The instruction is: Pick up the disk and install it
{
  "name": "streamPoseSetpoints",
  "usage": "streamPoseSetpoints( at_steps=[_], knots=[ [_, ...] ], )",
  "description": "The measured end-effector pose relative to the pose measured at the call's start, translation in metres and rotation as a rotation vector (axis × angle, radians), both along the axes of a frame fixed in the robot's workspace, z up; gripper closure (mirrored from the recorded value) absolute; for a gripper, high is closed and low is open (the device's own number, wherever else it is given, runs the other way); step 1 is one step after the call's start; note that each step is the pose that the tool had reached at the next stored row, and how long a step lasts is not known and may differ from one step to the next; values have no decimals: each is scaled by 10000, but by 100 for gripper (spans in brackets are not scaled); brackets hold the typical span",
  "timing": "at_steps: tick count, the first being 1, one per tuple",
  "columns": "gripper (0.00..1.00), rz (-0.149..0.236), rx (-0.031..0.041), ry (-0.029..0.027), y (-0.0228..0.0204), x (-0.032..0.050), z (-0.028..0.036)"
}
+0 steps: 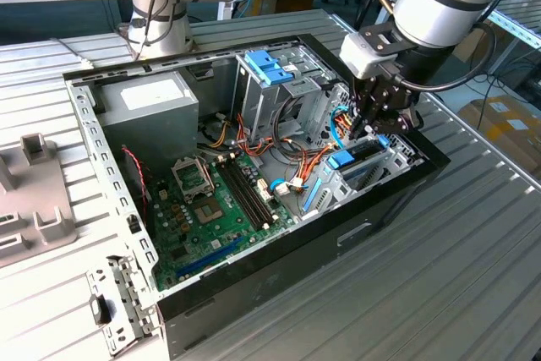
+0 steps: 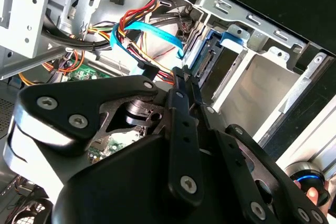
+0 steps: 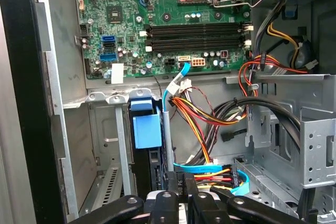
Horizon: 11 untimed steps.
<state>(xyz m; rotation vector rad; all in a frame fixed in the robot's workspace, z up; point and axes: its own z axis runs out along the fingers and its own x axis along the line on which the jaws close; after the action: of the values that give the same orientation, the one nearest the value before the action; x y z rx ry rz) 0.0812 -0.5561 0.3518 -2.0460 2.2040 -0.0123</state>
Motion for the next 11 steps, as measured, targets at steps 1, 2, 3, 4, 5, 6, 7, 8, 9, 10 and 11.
streamPoseSetpoints(
  at_steps=[1,2,3,4,5,6,7,8,9,10,11],
  knots=[
    [84,1,0,0,0,-1,0],
    [84,0,0,0,0,-2,0],
    [84,1,0,0,0,-3,0],
    [84,0,0,0,0,-4,0],
    [84,1,0,0,0,-5,0],
    [84,1,0,0,0,-6,0],
    [84,0,0,0,0,-7,0],
    [84,0,0,0,0,-9,0],
    [84,0,0,0,0,-10,0],
    [84,0,0,0,0,-10,0],
    [84,0,0,1,0,-6,0]
  ],
)
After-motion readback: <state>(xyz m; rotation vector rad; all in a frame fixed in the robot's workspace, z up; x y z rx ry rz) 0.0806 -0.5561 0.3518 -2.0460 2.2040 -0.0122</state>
